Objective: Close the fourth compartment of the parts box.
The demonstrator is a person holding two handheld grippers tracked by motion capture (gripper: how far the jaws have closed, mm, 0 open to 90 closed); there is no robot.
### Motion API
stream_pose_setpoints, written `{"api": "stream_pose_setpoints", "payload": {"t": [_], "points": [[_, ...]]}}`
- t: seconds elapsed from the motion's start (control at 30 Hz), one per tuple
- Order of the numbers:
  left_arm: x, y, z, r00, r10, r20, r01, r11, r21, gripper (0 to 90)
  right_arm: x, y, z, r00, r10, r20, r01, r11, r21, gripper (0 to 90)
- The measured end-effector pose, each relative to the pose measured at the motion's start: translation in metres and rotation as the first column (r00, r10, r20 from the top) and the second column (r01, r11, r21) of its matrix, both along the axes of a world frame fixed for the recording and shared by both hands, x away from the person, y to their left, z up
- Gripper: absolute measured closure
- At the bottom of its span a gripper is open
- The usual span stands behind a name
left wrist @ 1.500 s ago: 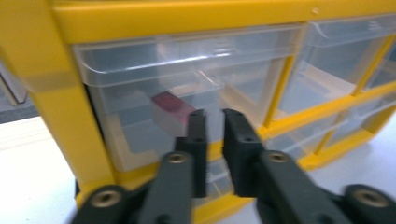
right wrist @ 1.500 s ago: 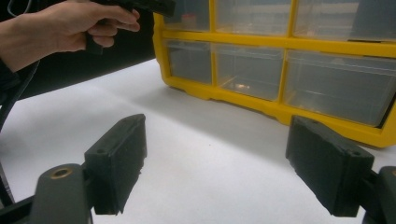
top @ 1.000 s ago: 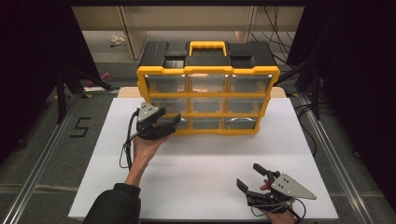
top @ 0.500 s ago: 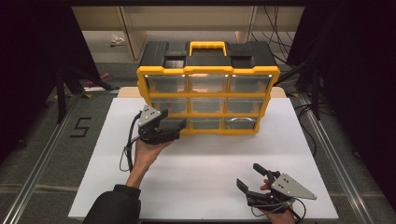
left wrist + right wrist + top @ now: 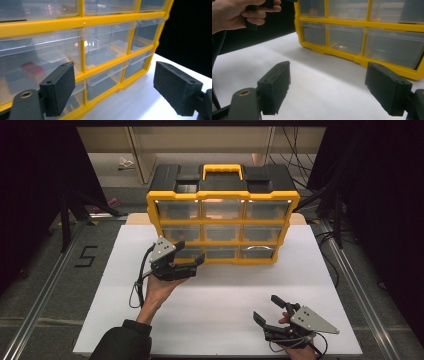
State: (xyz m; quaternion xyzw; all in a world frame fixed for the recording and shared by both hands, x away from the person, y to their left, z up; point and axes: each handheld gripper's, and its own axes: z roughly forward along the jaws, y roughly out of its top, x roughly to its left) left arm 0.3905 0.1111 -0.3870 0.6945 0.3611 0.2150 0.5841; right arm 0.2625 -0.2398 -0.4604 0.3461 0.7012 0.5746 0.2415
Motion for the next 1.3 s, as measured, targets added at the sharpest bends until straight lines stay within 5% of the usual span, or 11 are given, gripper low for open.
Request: {"api": "stream_pose_setpoints", "payload": {"t": [0.7,1.03,1.3], "points": [[-0.033,-0.002,-0.011,0.9908,-0.125,0.051,0.127,0.9915,-0.029,17.3,0.000,0.000,0.000,1.0000,0.004,-0.001,-0.004,1.000,-0.003,21.2],[-0.045,0.012,-0.025,0.9947,-0.099,0.028,0.101,0.9933,-0.058,17.2,0.000,0.001,0.000,1.0000,0.001,0.003,-0.001,1.000,-0.001,21.2],[-0.053,0.016,-0.030,0.9906,-0.126,0.054,0.129,0.9898,-0.060,17.2,0.000,0.001,0.000,1.0000,0.001,0.004,-0.001,1.000,-0.001,21.2]]}}
